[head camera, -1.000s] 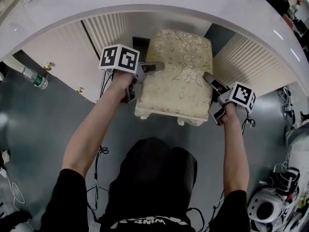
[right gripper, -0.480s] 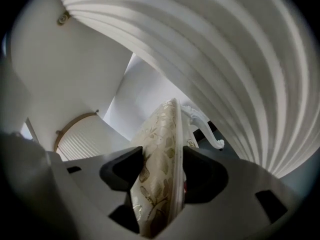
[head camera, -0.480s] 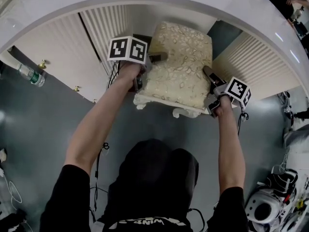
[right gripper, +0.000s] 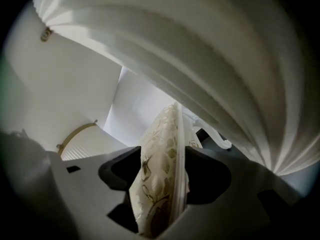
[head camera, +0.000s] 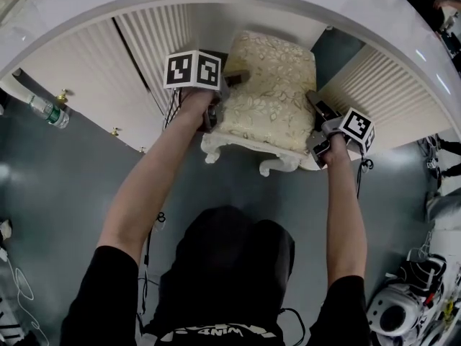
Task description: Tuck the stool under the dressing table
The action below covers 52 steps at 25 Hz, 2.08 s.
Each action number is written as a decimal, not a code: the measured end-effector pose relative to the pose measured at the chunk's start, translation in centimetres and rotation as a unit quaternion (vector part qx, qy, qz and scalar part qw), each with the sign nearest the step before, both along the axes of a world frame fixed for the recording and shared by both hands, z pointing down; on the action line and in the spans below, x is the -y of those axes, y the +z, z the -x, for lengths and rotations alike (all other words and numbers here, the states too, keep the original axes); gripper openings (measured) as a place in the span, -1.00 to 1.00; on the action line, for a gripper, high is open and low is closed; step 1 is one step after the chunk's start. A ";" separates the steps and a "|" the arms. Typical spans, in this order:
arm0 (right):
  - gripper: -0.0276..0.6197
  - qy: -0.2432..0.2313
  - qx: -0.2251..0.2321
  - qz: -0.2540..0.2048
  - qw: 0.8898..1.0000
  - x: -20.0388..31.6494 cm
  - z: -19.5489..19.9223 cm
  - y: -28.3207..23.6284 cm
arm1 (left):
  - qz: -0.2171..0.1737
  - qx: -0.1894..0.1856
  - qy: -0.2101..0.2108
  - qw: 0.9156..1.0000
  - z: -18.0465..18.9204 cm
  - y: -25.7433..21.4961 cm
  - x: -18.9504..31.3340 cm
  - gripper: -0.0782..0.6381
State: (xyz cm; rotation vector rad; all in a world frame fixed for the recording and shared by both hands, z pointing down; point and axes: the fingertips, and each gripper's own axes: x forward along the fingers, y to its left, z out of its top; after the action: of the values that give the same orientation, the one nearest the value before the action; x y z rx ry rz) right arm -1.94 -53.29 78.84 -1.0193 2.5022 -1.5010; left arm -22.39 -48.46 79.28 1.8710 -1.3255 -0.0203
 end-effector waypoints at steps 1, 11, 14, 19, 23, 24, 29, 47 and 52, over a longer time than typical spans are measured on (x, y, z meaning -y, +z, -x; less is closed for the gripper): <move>-0.10 0.003 0.002 0.002 1.000 0.0 -0.2 0.2 | 0.000 0.001 -0.001 1.000 -0.1 0.2 0.1 0.17; -0.49 0.020 -0.066 -0.119 0.991 0.3 -2.5 -1.2 | -0.027 0.079 -0.009 0.996 1.3 0.3 -0.4 -0.10; -0.71 0.006 -0.133 -0.167 0.977 -0.5 -2.4 -1.9 | -0.047 0.112 -0.020 0.992 2.3 -0.2 -1.4 -0.73; -0.81 -0.023 -0.179 -0.205 0.962 -1.8 -1.3 -3.1 | -0.078 0.124 0.011 0.989 0.9 -2.0 -2.0 -0.76; -0.82 -0.066 -0.223 -0.252 0.940 -4.0 2.6 -4.0 | -0.097 0.180 0.066 0.977 -3.5 -3.8 -3.3 -0.76; -0.82 -0.074 -0.241 -0.264 0.931 -4.4 3.3 -4.3 | -0.099 0.195 0.082 0.972 -4.6 -4.0 -3.4 -0.76; -0.82 -0.111 -0.246 -0.232 0.934 -8.1 4.2 -6.7 | -0.098 0.217 0.101 0.966 -6.7 -7.8 -7.0 -0.76; -0.82 -0.128 -0.245 -0.093 0.956 -31.8 -10.1 -35.9 | 0.011 0.204 0.158 0.966 -14.1 -35.7 -31.0 -0.76; -0.82 -0.140 -0.222 -0.119 0.958 -36.6 -11.7 -44.5 | -0.019 0.225 0.169 0.959 -15.5 -44.8 -34.4 -0.76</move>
State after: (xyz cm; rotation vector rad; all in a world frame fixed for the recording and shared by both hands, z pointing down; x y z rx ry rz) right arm 9.80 -16.70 34.39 -1.0977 3.1592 -1.0672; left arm -6.84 -14.10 34.43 2.1944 -1.2777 0.5934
